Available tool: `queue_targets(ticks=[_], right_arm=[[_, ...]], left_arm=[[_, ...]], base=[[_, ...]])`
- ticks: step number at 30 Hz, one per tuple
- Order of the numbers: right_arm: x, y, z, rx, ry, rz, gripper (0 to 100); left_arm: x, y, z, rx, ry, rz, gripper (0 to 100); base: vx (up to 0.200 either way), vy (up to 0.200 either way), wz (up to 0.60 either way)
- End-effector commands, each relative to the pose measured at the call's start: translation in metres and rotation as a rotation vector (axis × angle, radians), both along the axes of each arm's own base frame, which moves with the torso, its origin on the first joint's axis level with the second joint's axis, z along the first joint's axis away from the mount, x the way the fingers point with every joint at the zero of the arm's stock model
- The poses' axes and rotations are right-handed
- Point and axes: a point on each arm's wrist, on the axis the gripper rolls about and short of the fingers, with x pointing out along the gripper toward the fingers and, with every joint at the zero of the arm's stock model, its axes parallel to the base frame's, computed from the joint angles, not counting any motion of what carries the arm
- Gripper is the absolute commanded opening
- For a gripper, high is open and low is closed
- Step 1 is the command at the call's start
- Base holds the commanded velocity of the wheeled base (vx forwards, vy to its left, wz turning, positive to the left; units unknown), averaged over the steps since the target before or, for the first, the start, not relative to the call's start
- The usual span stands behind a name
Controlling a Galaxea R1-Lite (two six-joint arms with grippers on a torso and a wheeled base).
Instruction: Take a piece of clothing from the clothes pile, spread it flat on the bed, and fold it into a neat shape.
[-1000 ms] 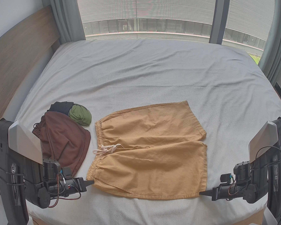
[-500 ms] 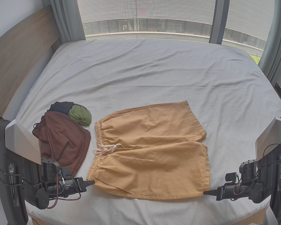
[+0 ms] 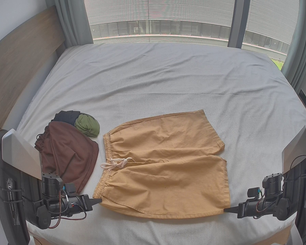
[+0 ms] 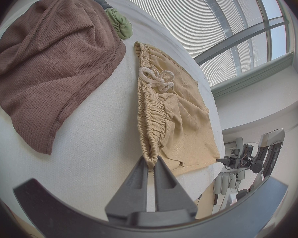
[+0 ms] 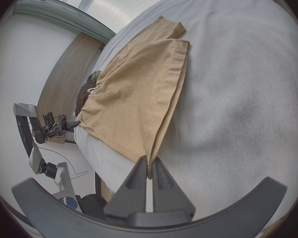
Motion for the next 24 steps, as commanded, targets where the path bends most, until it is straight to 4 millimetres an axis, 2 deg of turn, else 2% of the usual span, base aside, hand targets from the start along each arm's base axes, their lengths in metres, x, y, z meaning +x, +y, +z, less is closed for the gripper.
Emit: queue_targets(ticks=[1,5,8,12,16,20,24], right_arm=[[-0.005,0.000,0.003,-0.002,0.016,0.004,0],[-0.004,0.001,0.010,0.001,-0.011,0.005,0],[-0.005,0.000,0.024,0.010,-0.055,0.005,0],[-0.004,0.000,0.044,0.029,-0.143,0.007,0],[-0.001,0.001,0.056,0.039,-0.225,0.007,0],[0.004,0.002,0.071,0.084,-0.318,-0.026,0],[0.017,0.003,0.087,0.131,-0.398,-0.053,0]], left_arm=[[-0.002,0.000,0.000,0.003,0.004,-0.005,0],[-0.004,0.001,0.002,-0.001,-0.003,-0.018,0],[-0.003,0.001,0.016,-0.053,-0.050,-0.057,0],[0.003,0.001,0.028,-0.080,-0.108,-0.058,0],[0.009,0.000,0.031,-0.082,-0.139,-0.047,0],[0.014,-0.001,0.035,-0.088,-0.167,-0.044,0],[0.023,-0.002,0.049,-0.146,-0.201,-0.008,0]], base=[[0.000,0.000,0.00],[0.000,0.000,0.00],[0.000,0.000,0.00],[0.000,0.000,0.00],[0.000,0.000,0.00],[0.000,0.000,0.00],[0.000,0.000,0.00]])
